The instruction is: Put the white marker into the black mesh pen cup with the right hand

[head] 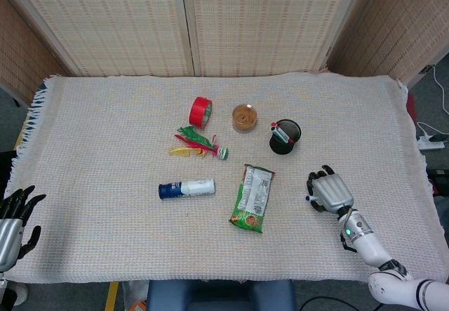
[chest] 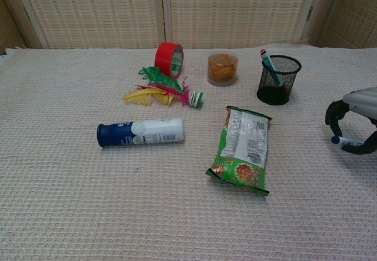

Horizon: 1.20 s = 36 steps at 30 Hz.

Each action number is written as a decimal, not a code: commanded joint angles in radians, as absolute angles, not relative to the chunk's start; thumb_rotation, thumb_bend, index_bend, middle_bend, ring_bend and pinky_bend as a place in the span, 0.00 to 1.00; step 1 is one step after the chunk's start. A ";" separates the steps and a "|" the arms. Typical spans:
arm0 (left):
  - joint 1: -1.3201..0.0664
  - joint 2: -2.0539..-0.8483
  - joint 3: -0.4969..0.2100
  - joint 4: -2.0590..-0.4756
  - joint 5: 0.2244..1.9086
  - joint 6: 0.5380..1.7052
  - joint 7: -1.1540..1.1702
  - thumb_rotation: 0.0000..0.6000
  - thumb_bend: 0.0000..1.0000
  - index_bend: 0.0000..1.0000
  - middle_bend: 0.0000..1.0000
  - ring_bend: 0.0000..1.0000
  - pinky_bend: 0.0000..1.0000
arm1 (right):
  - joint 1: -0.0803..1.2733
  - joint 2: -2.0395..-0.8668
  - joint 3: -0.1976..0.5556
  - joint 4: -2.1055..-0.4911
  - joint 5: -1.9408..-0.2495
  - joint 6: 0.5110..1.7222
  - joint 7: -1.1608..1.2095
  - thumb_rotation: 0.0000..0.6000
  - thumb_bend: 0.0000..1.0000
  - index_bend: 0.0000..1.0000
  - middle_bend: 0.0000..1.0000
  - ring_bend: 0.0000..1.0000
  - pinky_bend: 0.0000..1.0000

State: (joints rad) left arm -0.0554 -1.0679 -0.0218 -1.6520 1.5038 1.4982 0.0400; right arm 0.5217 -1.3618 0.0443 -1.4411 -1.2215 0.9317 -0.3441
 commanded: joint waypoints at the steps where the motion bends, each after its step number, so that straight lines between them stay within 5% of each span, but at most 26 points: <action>1: -0.055 -1.067 -0.022 -1.653 1.505 1.499 0.040 1.00 0.42 0.20 0.03 0.00 0.11 | 0.520 -1.352 0.050 -1.459 -1.230 0.945 -0.341 1.00 0.29 0.59 0.29 0.27 0.14; 21: -0.054 -1.066 -0.022 -1.654 1.505 1.501 0.042 1.00 0.42 0.19 0.03 0.00 0.11 | 0.658 -1.305 0.284 -1.600 -1.264 0.974 -0.078 1.00 0.34 0.59 0.31 0.36 0.24; 36: -0.055 -1.067 -0.027 -1.648 1.490 1.495 0.039 1.00 0.42 0.19 0.03 0.00 0.11 | 0.821 -1.308 0.400 -1.464 -1.062 0.820 -0.056 1.00 0.38 0.59 0.31 0.37 0.26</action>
